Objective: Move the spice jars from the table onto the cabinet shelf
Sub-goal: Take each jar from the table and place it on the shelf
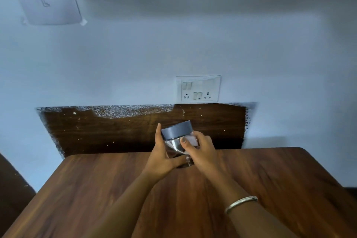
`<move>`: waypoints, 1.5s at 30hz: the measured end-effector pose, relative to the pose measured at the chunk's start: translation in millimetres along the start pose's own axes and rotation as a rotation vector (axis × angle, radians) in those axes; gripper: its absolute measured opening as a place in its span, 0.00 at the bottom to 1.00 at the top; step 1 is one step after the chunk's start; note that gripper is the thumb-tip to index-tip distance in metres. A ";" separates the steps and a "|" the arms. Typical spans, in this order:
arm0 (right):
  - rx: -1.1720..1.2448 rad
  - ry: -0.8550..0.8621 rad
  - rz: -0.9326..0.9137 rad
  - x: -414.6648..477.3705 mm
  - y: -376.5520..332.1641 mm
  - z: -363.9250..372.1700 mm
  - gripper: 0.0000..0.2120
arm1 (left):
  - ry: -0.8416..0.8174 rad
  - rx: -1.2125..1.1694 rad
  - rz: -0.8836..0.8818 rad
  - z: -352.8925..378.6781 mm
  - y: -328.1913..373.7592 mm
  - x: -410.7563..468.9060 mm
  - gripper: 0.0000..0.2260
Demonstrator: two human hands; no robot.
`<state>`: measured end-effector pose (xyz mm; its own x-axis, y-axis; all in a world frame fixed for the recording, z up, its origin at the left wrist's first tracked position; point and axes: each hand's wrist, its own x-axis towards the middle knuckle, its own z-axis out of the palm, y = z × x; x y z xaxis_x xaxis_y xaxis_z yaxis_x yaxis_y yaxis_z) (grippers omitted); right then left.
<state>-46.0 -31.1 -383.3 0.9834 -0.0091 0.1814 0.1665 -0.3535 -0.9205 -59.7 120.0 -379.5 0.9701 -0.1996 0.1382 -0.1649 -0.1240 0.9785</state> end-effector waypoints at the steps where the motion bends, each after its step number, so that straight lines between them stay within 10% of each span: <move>1: 0.019 -0.010 -0.001 -3.9 -1.2 -10.3 0.26 | 0.005 -0.005 -0.007 4.3 3.1 0.2 0.56; 8: 0.407 -0.266 0.044 -21.1 -9.8 -54.5 0.18 | -0.071 -0.239 -0.041 28.9 26.6 -1.8 0.45; 16: 0.222 0.006 0.062 -30.5 -20.6 -52.0 0.38 | -0.004 -0.110 -0.008 31.9 34.7 -10.3 0.41; 22: 0.181 0.018 -0.106 -38.5 -36.1 -43.4 0.12 | -0.073 -0.145 -0.018 30.1 44.8 -19.2 0.53; 31: 0.301 -0.278 -0.012 -42.5 -40.7 -55.8 0.50 | -0.121 -0.184 0.073 20.8 61.2 -29.9 0.37; 45: 0.001 -0.139 -0.146 -44.9 -53.9 -63.6 0.43 | 0.009 0.434 0.209 19.6 68.6 -34.2 0.30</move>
<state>-103.8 -71.1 -319.8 0.9494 0.1710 0.2633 0.3078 -0.3409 -0.8883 -107.7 99.3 -320.1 0.9094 -0.2556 0.3282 -0.4139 -0.4768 0.7755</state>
